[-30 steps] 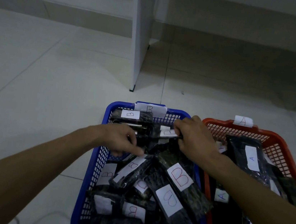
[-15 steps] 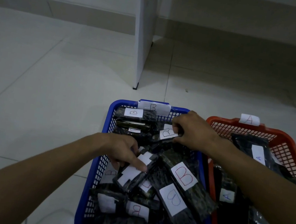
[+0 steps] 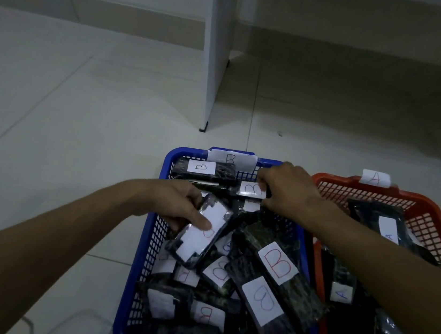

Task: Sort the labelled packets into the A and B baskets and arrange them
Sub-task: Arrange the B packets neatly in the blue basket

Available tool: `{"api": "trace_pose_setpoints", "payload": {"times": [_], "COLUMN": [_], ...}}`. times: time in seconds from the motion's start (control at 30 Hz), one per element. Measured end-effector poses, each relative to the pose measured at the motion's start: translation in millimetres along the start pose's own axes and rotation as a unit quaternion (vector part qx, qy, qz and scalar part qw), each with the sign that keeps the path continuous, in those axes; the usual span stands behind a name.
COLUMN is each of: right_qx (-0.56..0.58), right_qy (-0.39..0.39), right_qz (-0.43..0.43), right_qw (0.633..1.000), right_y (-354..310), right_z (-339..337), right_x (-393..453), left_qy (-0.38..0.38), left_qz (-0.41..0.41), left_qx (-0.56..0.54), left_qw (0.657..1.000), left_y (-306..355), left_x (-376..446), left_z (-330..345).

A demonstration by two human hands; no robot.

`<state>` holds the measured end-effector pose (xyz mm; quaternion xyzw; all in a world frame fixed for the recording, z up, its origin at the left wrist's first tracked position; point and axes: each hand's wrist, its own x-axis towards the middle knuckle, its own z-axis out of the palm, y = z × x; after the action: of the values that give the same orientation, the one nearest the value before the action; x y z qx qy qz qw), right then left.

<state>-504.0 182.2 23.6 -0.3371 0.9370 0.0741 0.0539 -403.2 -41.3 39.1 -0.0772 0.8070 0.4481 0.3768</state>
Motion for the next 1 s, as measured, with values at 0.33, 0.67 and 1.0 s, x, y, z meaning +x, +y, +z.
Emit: {"api": "trace_pose_setpoints", "payload": {"times": [0.33,0.67,1.0], "right_qx": [0.309,0.563,0.324], "right_qy": [-0.044,-0.136,-0.022], "right_qz": [0.027,0.019,-0.123], "right_qw": [0.95,0.815,0.938], "right_y": [-19,-64,-66], "right_z": [-24,-21,-19], "right_x": [-19,-19,-2], "left_qy": [0.128,0.16,0.374], "left_qz": [0.053,0.09,0.153], "left_qx": [-0.165,-0.196,0.202], "left_qw": [0.977,0.963,0.892], "left_y": [3,-7,-50], "left_x": [-7,-27,-37], "left_z": [-7,-4,-9]}}
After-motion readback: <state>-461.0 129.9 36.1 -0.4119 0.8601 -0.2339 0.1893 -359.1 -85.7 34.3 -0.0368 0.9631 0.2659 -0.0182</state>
